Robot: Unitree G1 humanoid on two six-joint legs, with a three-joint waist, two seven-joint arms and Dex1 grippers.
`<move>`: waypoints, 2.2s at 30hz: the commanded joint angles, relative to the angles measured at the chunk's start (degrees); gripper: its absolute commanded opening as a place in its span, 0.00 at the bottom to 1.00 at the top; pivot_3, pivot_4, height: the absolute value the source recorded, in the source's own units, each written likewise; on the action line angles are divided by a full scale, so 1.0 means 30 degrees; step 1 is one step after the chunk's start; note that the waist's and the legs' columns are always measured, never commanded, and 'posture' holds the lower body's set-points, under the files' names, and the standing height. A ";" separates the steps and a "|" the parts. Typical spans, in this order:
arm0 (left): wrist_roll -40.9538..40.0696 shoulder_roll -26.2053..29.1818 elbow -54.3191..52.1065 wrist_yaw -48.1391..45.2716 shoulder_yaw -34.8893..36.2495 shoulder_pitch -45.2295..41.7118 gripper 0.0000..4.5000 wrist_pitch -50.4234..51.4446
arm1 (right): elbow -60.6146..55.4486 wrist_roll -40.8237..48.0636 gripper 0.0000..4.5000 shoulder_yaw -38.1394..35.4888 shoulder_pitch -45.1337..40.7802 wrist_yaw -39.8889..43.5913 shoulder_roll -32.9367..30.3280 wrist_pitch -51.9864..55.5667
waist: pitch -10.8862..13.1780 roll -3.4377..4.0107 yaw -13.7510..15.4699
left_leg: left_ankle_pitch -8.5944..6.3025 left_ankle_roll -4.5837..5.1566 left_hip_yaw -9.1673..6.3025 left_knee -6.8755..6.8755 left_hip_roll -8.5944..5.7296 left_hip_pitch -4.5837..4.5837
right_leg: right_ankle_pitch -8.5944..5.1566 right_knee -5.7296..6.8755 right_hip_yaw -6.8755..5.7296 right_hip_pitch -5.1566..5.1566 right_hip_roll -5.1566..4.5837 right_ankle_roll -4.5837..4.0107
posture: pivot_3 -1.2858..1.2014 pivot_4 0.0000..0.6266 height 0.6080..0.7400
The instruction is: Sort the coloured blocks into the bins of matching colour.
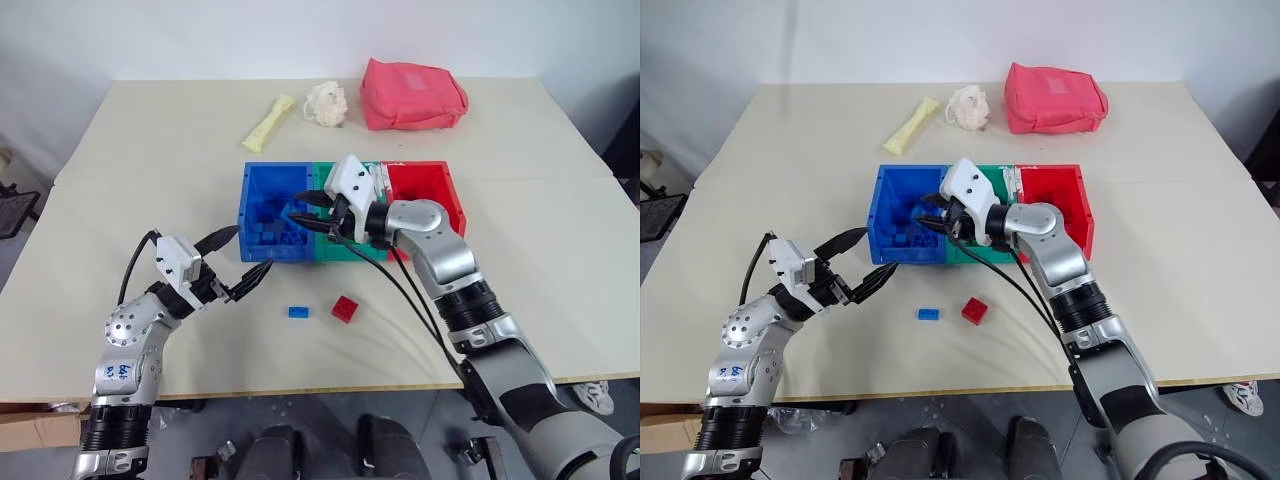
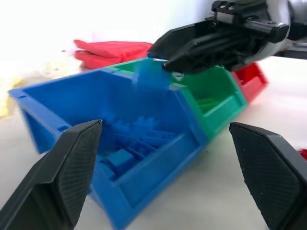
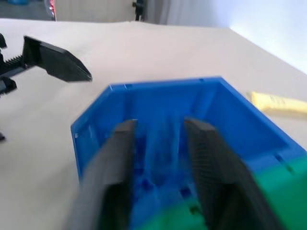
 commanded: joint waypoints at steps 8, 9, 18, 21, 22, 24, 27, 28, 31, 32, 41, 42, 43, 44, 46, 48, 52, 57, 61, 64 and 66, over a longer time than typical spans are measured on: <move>-0.1079 0.1151 -0.1431 -0.1969 0.0346 0.0438 1.00 0.0340 | -0.3656 0.1077 0.99 -0.1041 0.1238 0.1521 -0.1721 0.0223 | 0.0000 0.0000 -0.0084 | -0.0002 -0.0003 0.0005 -0.0001 -0.0003 0.0002 | -0.0001 -0.0011 0.0006 0.0003 0.0002 -0.0001 | 0.52 0.24 1.00; -0.1225 0.1529 -0.1331 -0.3117 0.0165 0.0545 1.00 -0.0023 | -0.4635 0.1533 0.99 -0.1157 0.1853 0.2103 -0.2295 0.0630 | 0.0000 0.0000 -0.0074 | -0.0002 -0.0003 0.0007 -0.0002 -0.0003 0.0002 | -0.0001 -0.0012 0.0006 0.0003 0.0001 -0.0001 | 0.52 0.24 1.00; -0.1223 0.3367 0.1378 -0.9106 -0.0930 -0.0326 1.00 -0.0762 | -1.0713 0.3783 0.99 -0.3200 0.8524 0.4932 -0.8100 0.2981 | 0.0004 0.0004 0.0264 | -0.0005 -0.0007 0.0030 -0.0001 0.0019 0.0000 | -0.0001 -0.0105 0.0007 0.0041 -0.0005 -0.0002 | 0.52 0.24 1.00; -0.0915 0.3784 0.2959 -1.0883 -0.1374 -0.0933 1.00 -0.1415 | -1.2094 0.4295 0.99 -0.4263 1.1029 0.5209 -0.9816 0.3636 | 0.0006 0.0009 0.0339 | -0.0005 -0.0007 0.0049 -0.0005 0.0024 -0.0005 | -0.0002 -0.0139 0.0002 0.0047 -0.0007 -0.0002 | 0.52 0.24 1.00; -0.0898 0.3869 0.3390 -1.1365 -0.1482 -0.1133 1.00 -0.1564 | -1.2378 0.4445 0.99 -0.4700 1.1845 0.5200 -1.0274 0.3780 | 0.0006 0.0009 0.0329 | -0.0005 -0.0006 0.0055 -0.0005 0.0024 -0.0003 | -0.0002 -0.0140 0.0003 0.0047 -0.0009 -0.0002 | 0.52 0.24 1.00; -0.0903 0.3986 0.4168 -1.2268 -0.1639 -0.1513 1.00 -0.1883 | -1.2612 0.4439 0.99 -0.5507 1.3384 0.5233 -1.1137 0.3713 | 0.0006 0.0009 0.0340 | -0.0005 -0.0005 0.0082 -0.0004 0.0025 -0.0003 | -0.0001 -0.0148 0.0001 0.0046 -0.0010 -0.0001 | 0.52 0.24 1.00; -0.0875 0.4094 0.5236 -1.3395 -0.1702 -0.2002 1.00 -0.2354 | -1.2679 0.4310 0.99 -0.7045 1.5601 0.5271 -1.2216 0.3382 | 0.0007 0.0008 0.0295 | -0.0005 -0.0005 0.0100 -0.0006 0.0037 0.0003 | -0.0001 -0.0152 0.0005 0.0045 -0.0011 0.0000 | 0.52 0.24 1.00; -0.0885 0.4123 0.5556 -1.3696 -0.1703 -0.2175 1.00 -0.2448 | -1.2734 0.4347 0.99 -0.7684 1.6339 0.5307 -1.2503 0.3368 | 0.0006 0.0009 0.0325 | -0.0005 -0.0005 0.0105 -0.0006 0.0040 0.0002 | -0.0001 -0.0151 0.0005 0.0044 -0.0011 0.0000 | 0.52 0.24 1.00; -0.0881 0.4154 0.6184 -1.4328 -0.1724 -0.2495 1.00 -0.2707 | -1.2981 0.4533 0.99 -0.8554 1.7460 0.5187 -1.2874 0.3346 | 0.0006 0.0008 0.0429 | -0.0005 -0.0005 0.0104 -0.0005 0.0042 0.0003 | 0.0000 -0.0153 0.0007 0.0047 -0.0013 0.0000 | 0.52 0.24 1.00; -0.0855 0.4135 0.6418 -1.4437 -0.1717 -0.2601 1.00 -0.2775 | -1.3054 0.4562 0.99 -0.8572 1.7549 0.5135 -1.2888 0.3341 | 0.0007 0.0007 0.0432 | -0.0005 -0.0005 0.0106 0.0002 0.0041 0.0004 | 0.0000 -0.0152 0.0009 0.0050 -0.0015 0.0000 | 0.52 0.24 1.00; -0.1042 0.3824 0.5758 -1.4243 -0.1529 -0.2431 1.00 -0.2734 | -1.3749 0.4380 0.99 -0.6096 1.5373 0.3971 -1.1602 0.4091 | 0.0007 0.0006 0.0445 | -0.0005 -0.0005 0.0098 0.0012 0.0057 0.0004 | 0.0000 -0.0155 0.0055 0.0047 -0.0042 0.0000 | 0.52 0.24 1.00; -0.1083 0.3795 0.5373 -1.3974 -0.1413 -0.2126 1.00 -0.2740 | -1.3671 0.4170 0.99 -0.5441 1.4810 0.3739 -1.1208 0.4206 | 0.0007 0.0007 0.0443 | -0.0005 -0.0006 0.0090 0.0011 0.0062 0.0002 | 0.0000 -0.0157 0.0068 0.0047 -0.0049 0.0000 | 0.52 0.24 1.00; -0.1132 0.3735 0.4976 -1.3664 -0.1289 -0.1815 1.00 -0.2755 | -1.3526 0.3920 0.99 -0.4807 1.4284 0.3487 -1.0824 0.4283 | 0.0006 0.0004 0.0439 | -0.0005 -0.0006 0.0088 0.0010 0.0060 0.0002 | 0.0000 -0.0156 0.0072 0.0046 -0.0048 0.0000 | 0.52 0.24 1.00; -0.1162 0.3692 0.4674 -1.3432 -0.1208 -0.1598 1.00 -0.2738 | -1.3410 0.3753 0.99 -0.4405 1.3945 0.3330 -1.0590 0.4331 | 0.0007 0.0006 0.0417 | -0.0005 -0.0007 0.0084 0.0008 0.0062 -0.0001 | 0.0000 -0.0164 0.0074 0.0048 -0.0051 0.0000 | 0.52 0.24 1.00; -0.1404 0.3556 0.3313 -1.2371 -0.0664 -0.0327 1.00 -0.2509 | -1.2217 0.2465 0.99 -0.2665 1.2395 0.2656 -0.9388 0.3984 | 0.0000 -0.0007 0.0301 | -0.0006 -0.0007 0.0080 0.0007 0.0058 -0.0003 | 0.0000 -0.0166 0.0084 0.0045 -0.0062 0.0000 | 0.52 0.24 1.00; -0.1595 0.3516 0.2440 -1.1608 -0.0156 0.0631 1.00 -0.2323 | -1.1392 0.1815 0.99 -0.1703 1.1408 0.2372 -0.8582 0.3739 | 0.0002 -0.0003 0.0225 | -0.0010 -0.0015 0.0068 0.0006 0.0063 -0.0001 | -0.0001 -0.0169 0.0094 0.0050 -0.0077 -0.0001 | 0.52 0.24 1.00; -0.1705 0.3681 0.1071 -1.0652 0.0444 0.2045 1.00 -0.1896 | -1.0364 0.1466 0.99 -0.1025 1.0465 0.2221 -0.7592 0.3605 | 0.0005 0.0002 0.0307 | -0.0010 -0.0017 0.0036 0.0000 0.0063 -0.0010 | -0.0004 -0.0155 0.0085 0.0042 -0.0054 -0.0007 | 0.52 0.24 1.00; -0.1626 0.3497 0.0475 -1.0046 0.0894 0.3251 1.00 -0.2115 | -0.9134 0.1029 0.99 0.0071 0.9737 0.2415 -0.6496 0.3310 | 0.0004 0.0000 0.0257 | -0.0010 -0.0012 0.0026 0.0006 0.0031 -0.0007 | -0.0004 -0.0150 0.0085 0.0053 -0.0043 -0.0007 | 0.52 0.24 1.00; -0.1670 0.3275 0.0063 -0.9588 0.0764 0.3364 1.00 -0.2128 | -0.8836 0.0891 0.99 0.0453 0.9606 0.2507 -0.6067 0.3214 | 0.0005 0.0004 0.0236 | -0.0010 -0.0013 0.0016 0.0003 0.0032 -0.0008 | -0.0004 -0.0143 0.0083 0.0049 -0.0040 -0.0008 | 0.52 0.24 1.00; -0.1683 0.3143 -0.0190 -0.9359 0.0661 0.3457 1.00 -0.2126 | -0.8988 0.0920 0.78 0.0707 0.9513 0.2523 -0.5747 0.3225 | 0.0005 0.0004 0.0201 | -0.0010 -0.0014 0.0022 -0.0001 0.0038 -0.0006 | -0.0004 -0.0141 0.0081 0.0044 -0.0032 -0.0008 | 0.52 0.24 1.00; -0.1655 0.3100 -0.0186 -0.9304 0.0617 0.3424 1.00 -0.2154 | -0.9132 0.0962 0.65 0.0696 0.9472 0.2497 -0.5599 0.3241 | 0.0005 0.0004 0.0192 | -0.0010 -0.0015 0.0025 -0.0002 0.0041 -0.0006 | -0.0005 -0.0141 0.0078 0.0041 -0.0026 -0.0008 | 0.52 0.24 1.00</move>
